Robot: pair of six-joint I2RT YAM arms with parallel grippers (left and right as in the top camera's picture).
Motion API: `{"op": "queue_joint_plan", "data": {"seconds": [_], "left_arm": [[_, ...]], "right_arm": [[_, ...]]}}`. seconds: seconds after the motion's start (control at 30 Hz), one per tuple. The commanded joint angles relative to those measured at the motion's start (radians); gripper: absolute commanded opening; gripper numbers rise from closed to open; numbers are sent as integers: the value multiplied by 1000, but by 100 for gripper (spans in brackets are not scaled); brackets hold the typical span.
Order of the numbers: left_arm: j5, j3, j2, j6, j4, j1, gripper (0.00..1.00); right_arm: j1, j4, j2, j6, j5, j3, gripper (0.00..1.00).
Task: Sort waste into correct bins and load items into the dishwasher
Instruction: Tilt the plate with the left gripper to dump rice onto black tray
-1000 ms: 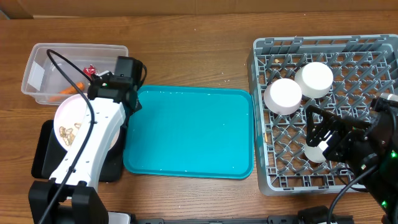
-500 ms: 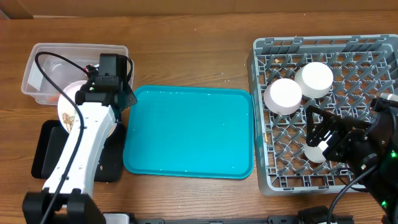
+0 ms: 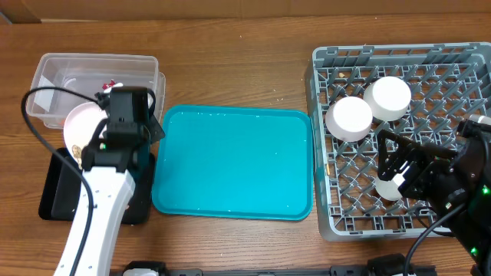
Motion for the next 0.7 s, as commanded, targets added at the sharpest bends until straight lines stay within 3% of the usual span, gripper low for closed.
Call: {"op": "queue_joint_plan", "data": {"seconds": [0.0,0.43,0.67], "left_arm": [[-8,-92,-90,-25,65,6,4],[6,-243,-155,-67,214,30,4],[130,-248,-197,-41,227,84,4]], "right_arm": [[-6,2,-5,-2,6,9,100],[-6,2,-4,-2,6,9,100],[-6,2,-4,-2,6,9,100]]}}
